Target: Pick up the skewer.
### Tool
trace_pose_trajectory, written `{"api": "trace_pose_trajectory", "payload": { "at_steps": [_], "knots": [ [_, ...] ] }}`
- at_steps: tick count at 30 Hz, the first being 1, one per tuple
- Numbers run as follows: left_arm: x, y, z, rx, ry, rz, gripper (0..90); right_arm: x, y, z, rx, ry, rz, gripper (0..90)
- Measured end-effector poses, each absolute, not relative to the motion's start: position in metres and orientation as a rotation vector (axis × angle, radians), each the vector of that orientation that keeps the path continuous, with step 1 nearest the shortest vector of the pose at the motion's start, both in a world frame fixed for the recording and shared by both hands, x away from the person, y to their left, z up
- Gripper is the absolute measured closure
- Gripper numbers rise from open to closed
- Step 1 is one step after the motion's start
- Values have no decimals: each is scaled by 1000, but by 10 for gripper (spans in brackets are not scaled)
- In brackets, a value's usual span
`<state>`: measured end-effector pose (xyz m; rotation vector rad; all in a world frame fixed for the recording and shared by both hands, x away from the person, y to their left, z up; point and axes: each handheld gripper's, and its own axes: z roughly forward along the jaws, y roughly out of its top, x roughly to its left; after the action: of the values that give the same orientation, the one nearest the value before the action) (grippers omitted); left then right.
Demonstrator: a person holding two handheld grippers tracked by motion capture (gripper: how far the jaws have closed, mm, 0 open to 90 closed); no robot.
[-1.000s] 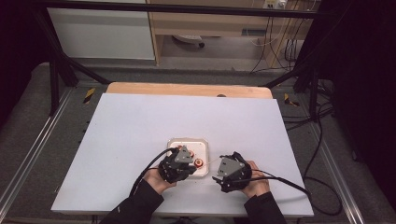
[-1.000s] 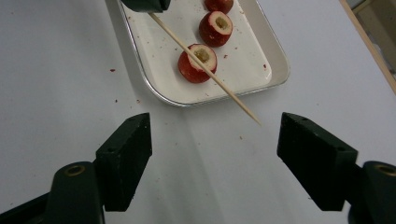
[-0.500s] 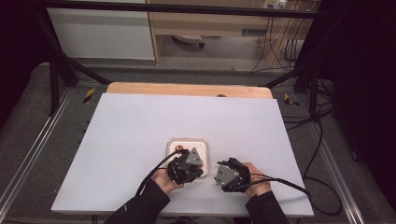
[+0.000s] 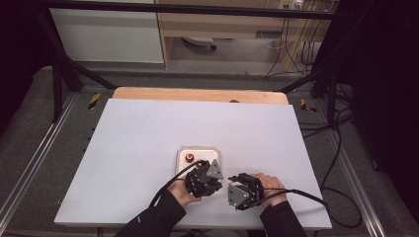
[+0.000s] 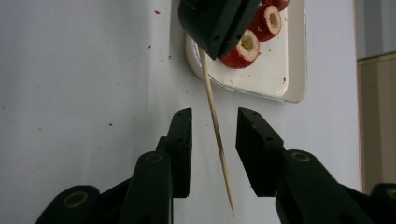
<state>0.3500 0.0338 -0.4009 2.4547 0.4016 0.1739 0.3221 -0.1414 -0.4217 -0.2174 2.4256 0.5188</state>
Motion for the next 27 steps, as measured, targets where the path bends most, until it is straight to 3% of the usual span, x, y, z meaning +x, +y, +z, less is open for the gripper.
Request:
{"api": "trace_pose_trajectory", "payload": {
  "at_steps": [16, 27],
  "knots": [
    [348, 27, -404, 2475, 371, 152, 878, 321, -141, -425, -350, 2421, 429, 857],
    [350, 32, -404, 2463, 405, 147, 857, 320, -141, -425, -390, 2409, 410, 887]
  ]
}}
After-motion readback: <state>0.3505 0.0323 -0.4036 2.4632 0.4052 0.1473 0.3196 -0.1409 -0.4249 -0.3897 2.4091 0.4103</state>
